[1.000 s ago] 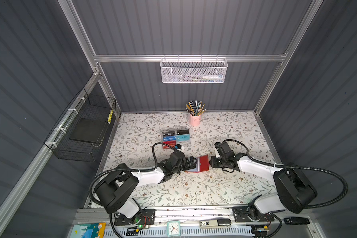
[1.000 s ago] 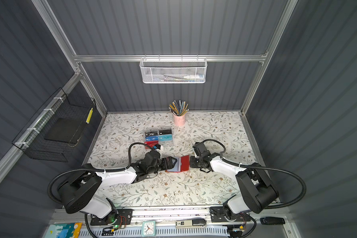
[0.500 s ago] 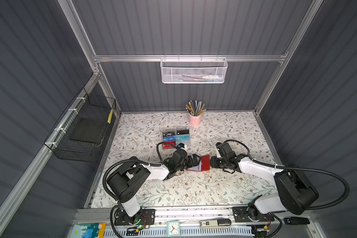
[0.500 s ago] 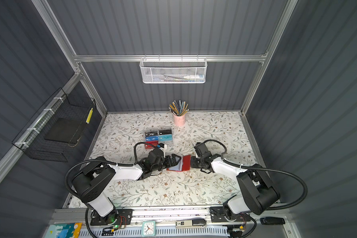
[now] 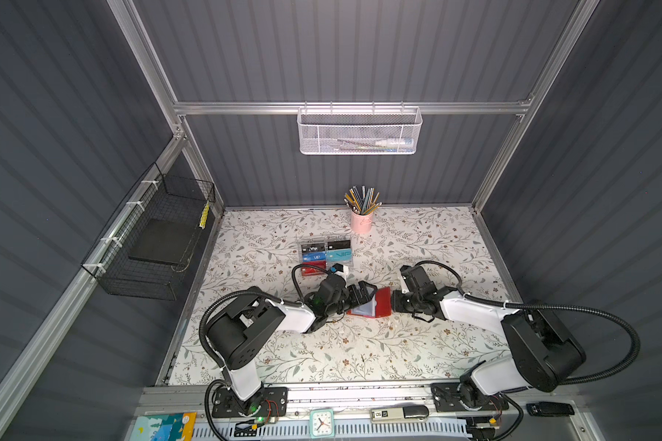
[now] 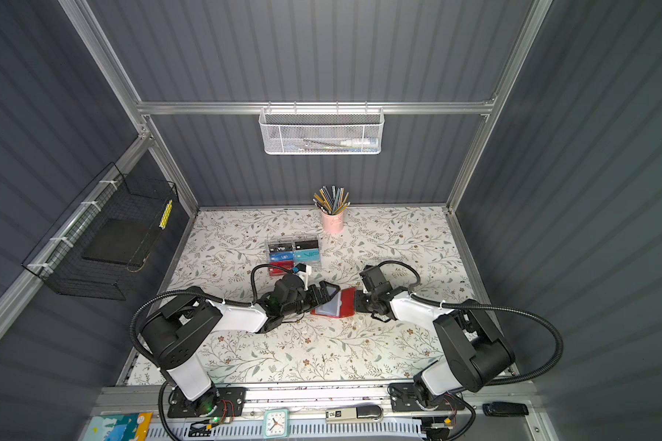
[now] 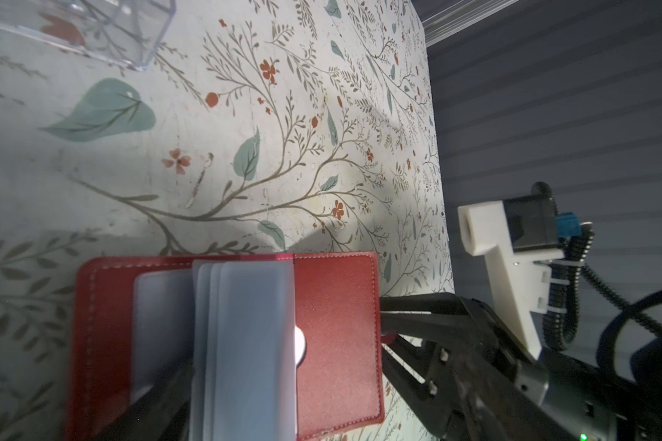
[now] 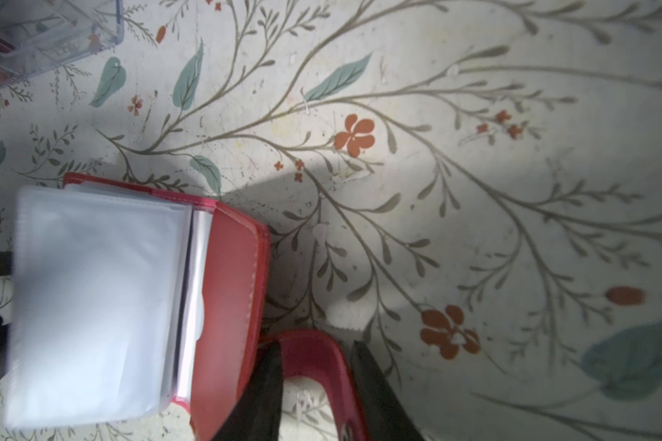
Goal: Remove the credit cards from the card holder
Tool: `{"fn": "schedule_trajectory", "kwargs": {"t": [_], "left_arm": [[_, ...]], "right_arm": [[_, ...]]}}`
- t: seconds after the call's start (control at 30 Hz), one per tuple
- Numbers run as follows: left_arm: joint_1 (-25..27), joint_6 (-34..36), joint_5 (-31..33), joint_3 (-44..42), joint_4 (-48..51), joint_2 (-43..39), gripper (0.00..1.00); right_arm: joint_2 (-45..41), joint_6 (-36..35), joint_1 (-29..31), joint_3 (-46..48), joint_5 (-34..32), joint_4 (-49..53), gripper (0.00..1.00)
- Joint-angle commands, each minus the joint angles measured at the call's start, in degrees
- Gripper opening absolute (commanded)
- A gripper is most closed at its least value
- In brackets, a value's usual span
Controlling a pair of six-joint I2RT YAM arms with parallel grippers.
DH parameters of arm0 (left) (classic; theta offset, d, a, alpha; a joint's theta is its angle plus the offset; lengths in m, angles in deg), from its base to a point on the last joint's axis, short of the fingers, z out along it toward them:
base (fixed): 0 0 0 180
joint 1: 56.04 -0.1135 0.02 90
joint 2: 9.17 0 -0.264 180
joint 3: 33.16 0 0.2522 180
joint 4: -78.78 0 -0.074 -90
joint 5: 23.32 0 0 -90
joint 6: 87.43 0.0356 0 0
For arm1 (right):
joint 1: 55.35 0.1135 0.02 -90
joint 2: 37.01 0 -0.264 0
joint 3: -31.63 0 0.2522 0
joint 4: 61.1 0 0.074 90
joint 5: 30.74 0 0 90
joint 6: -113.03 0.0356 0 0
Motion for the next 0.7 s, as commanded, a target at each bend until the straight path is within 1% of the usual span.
{"fn": "schedule_trajectory", "kwargs": {"t": [0.0, 0.2, 0.47, 0.67], "left_arm": [[0.2, -2.4, -2.9, -0.1, -3.4, -0.7, 1.00], [0.4, -4.1, -4.4, 0.1, -6.3, 0.8, 1.00], [1.1, -5.0, -4.4, 0.5, -7.3, 1.4, 1.00], [1.1, -5.7, -4.1, 0.4, -8.0, 1.5, 1.00]], "right_arm": [[0.3, 0.5, 0.1, 0.4, 2.3, -1.4, 0.34], [-0.9, 0.8, -0.1, 0.5, 3.2, -1.7, 0.35], [-0.3, 1.2, -0.3, 0.8, 4.5, -2.6, 0.35], [-2.8, 1.4, -0.9, 1.5, 4.0, -1.7, 0.44]]}}
